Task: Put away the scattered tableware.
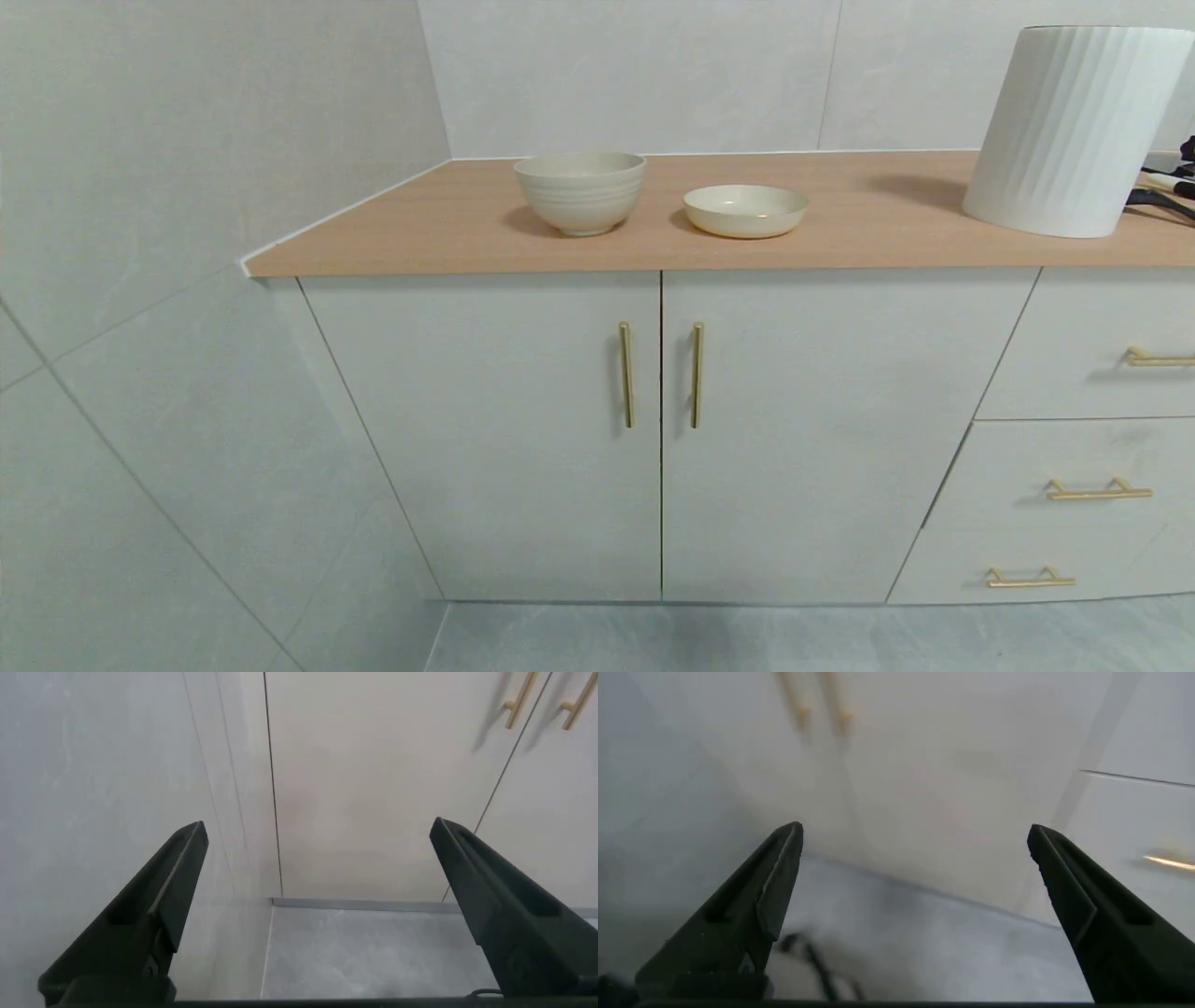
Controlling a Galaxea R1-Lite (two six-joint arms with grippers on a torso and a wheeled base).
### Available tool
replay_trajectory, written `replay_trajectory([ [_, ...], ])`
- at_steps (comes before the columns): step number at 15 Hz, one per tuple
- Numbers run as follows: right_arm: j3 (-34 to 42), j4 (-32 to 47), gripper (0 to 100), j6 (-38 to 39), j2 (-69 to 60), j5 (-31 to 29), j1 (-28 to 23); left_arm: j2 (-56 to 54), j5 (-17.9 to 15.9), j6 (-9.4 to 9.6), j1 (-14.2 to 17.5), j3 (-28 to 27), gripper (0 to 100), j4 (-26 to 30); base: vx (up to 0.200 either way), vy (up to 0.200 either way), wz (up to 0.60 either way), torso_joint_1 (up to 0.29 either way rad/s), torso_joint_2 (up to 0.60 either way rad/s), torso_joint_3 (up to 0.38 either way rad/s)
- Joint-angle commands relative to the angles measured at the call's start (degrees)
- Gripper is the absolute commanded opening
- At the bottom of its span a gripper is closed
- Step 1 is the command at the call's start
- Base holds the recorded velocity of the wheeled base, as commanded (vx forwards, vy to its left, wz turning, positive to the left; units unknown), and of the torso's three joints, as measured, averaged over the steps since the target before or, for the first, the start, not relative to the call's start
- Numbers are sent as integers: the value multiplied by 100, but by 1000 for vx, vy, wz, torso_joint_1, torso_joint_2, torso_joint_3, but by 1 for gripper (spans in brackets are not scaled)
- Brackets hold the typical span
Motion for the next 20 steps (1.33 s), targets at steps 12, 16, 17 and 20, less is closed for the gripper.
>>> replay_trajectory([
  [12, -5105, -1562, 100, 1496, 7851, 144, 2385, 0, 2, -2, 0, 1, 100, -2, 0, 0, 0, 0, 0, 0],
  [16, -5307, -1861, 100, 1619, 8334, 74, 2446, 0, 2, -2, 0, 1, 100, -2, 0, 0, 0, 0, 0, 0],
  [17, -5298, -2080, 100, 1610, 8440, -23, 2464, 0, 2, -2, 0, 1, 100, -2, 0, 0, 0, 0, 0, 0],
  [20, -5298, -2590, 100, 1610, 8668, -340, 2508, 0, 2, -2, 0, 1, 100, -2, 0, 0, 0, 0, 0, 0],
])
